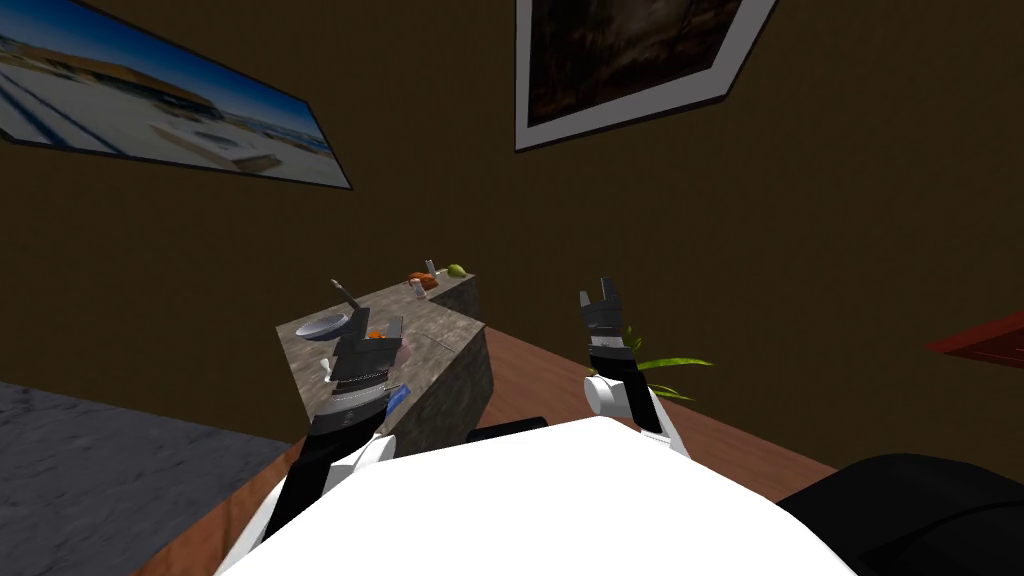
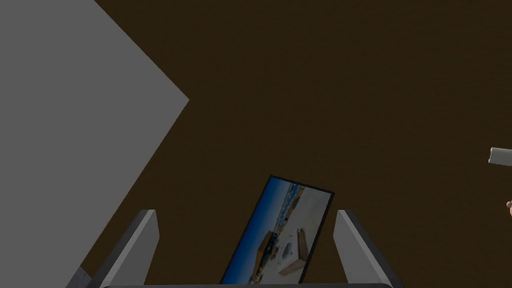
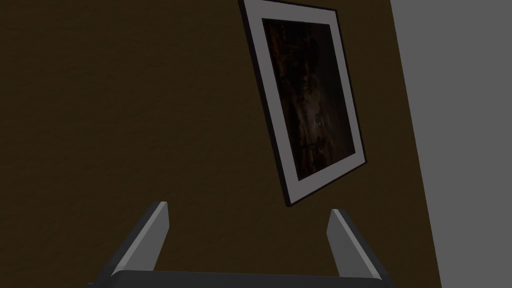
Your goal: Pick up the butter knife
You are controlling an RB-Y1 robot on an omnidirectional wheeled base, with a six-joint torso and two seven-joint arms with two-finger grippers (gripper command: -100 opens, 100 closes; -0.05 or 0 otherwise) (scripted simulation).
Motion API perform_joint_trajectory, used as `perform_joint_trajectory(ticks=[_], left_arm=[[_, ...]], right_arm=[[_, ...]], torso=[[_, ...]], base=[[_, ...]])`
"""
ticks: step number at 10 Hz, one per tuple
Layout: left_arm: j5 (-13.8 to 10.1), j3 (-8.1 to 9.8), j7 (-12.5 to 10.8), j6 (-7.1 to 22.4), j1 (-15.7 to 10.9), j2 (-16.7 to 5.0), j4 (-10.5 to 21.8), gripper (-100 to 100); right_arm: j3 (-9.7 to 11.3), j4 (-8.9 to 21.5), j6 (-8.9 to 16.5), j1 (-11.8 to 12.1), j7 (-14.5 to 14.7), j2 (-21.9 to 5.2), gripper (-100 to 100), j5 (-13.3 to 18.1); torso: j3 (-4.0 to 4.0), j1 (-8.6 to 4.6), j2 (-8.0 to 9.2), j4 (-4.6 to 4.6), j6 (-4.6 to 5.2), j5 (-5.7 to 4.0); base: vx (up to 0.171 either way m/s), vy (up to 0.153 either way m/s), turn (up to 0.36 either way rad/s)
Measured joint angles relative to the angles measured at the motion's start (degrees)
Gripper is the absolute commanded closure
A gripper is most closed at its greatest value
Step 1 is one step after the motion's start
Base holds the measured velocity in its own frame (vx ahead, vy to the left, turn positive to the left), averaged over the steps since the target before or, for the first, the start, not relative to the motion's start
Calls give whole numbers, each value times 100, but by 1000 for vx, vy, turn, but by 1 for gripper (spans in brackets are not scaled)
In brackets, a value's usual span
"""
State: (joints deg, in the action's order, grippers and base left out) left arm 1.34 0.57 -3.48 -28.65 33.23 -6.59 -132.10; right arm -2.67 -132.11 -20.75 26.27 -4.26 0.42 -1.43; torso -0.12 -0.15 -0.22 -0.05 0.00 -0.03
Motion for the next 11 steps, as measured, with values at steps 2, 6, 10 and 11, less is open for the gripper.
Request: perform_joint_trajectory(ticks=[2,6,10,11], left_arm=[[157,110,167,94,213,-163,16,-100],[464,452,534,479,773,-489,5,-100],[691,822,871,923,1277,-740,179,-100],[722,895,919,1080,1430,-791,111,-100]], right_arm=[[0,0,0,0,0,0,0,0],[0,0,0,1,0,0,0,0],[0,0,0,1,0,0,0,0],[0,0,0,0,0,0,0,0]], torso=[[-5,-2,-9,-2,1,-1],[-9,-9,-16,-4,0,-2],[-10,-10,-15,-4,-1,-3],[-4,-6,-5,-2,0,-2]], base=[[85,-49,-130],[109,-59,-134],[108,-55,-102],[107,-56,-134]])
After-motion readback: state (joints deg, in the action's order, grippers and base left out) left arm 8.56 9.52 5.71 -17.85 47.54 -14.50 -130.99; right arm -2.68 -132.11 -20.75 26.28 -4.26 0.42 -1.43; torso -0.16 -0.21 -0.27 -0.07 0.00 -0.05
